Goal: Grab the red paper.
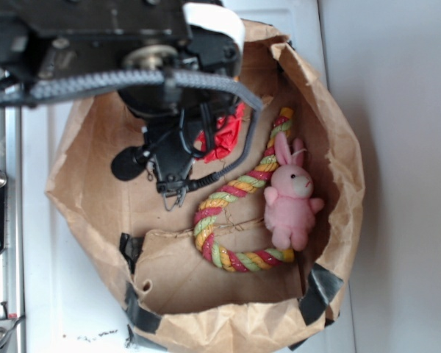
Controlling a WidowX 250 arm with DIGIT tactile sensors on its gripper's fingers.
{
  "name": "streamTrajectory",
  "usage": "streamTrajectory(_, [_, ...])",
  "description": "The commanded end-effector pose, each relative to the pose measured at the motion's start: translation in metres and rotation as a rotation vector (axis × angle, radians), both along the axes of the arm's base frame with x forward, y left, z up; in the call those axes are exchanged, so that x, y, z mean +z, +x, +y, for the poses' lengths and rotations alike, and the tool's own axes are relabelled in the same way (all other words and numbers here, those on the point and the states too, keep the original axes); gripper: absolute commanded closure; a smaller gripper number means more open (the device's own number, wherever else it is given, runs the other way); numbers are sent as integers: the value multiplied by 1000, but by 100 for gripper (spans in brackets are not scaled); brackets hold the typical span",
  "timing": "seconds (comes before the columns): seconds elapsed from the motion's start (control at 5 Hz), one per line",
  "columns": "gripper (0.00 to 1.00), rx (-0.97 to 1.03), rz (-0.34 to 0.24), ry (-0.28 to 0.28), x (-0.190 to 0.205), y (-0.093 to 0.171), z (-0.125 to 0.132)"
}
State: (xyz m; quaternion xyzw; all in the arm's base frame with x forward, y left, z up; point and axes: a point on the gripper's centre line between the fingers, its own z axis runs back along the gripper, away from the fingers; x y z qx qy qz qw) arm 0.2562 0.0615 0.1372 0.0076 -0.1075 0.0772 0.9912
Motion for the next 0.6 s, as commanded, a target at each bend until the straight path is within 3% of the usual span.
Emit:
streamTrajectory(0.0, [100,-15,-92,26,37,-19,-23])
streamTrajectory(0.2, [100,-32,-65,36,40,-23,-33])
streamTrajectory(0.4, [0,-32,-65,36,40,-23,-33])
